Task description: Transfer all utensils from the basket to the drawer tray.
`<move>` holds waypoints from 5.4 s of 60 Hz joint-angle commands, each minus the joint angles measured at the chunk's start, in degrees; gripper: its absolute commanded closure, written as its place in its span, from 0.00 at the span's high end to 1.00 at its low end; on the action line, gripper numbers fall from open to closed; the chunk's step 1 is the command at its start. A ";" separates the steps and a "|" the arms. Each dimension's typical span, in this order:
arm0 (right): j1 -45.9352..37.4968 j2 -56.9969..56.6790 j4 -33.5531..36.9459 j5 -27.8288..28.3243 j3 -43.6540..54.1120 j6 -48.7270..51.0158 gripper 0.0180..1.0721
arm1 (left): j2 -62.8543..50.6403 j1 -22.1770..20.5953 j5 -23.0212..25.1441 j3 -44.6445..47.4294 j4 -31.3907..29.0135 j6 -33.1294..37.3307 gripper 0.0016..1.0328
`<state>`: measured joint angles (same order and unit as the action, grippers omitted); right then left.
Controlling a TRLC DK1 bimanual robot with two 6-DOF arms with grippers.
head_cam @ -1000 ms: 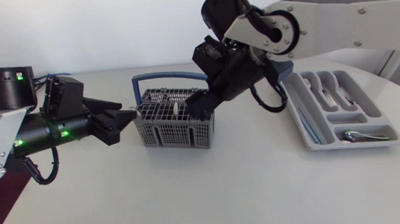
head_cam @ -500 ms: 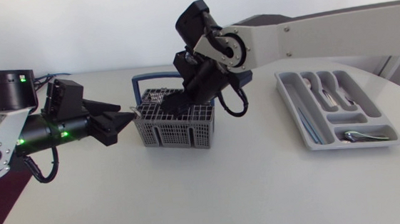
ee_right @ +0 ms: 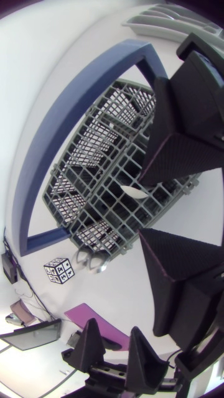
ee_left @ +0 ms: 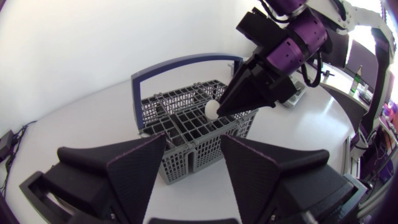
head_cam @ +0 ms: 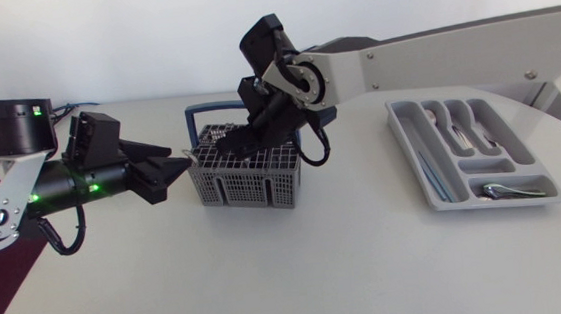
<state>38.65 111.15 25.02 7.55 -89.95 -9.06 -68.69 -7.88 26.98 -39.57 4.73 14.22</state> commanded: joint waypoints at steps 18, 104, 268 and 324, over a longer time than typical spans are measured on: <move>-0.42 3.72 -2.25 0.36 -1.28 -2.19 0.37 | -1.19 -0.12 0.62 1.60 0.98 1.16 0.61; -4.55 -13.86 -2.69 11.96 4.79 -3.24 0.10 | 3.91 -1.70 0.44 3.01 -1.48 0.11 0.61; -62.56 -22.56 -16.49 -12.83 43.28 35.87 0.90 | 8.13 -3.02 -2.46 1.16 -7.81 3.98 0.61; -27.93 -43.30 -7.53 -4.30 50.31 33.93 0.94 | 1.54 -6.97 -11.51 -4.55 -12.55 48.71 0.60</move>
<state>6.85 68.29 18.37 4.58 -41.52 25.71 -64.58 -13.85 16.14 -42.30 -7.49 55.68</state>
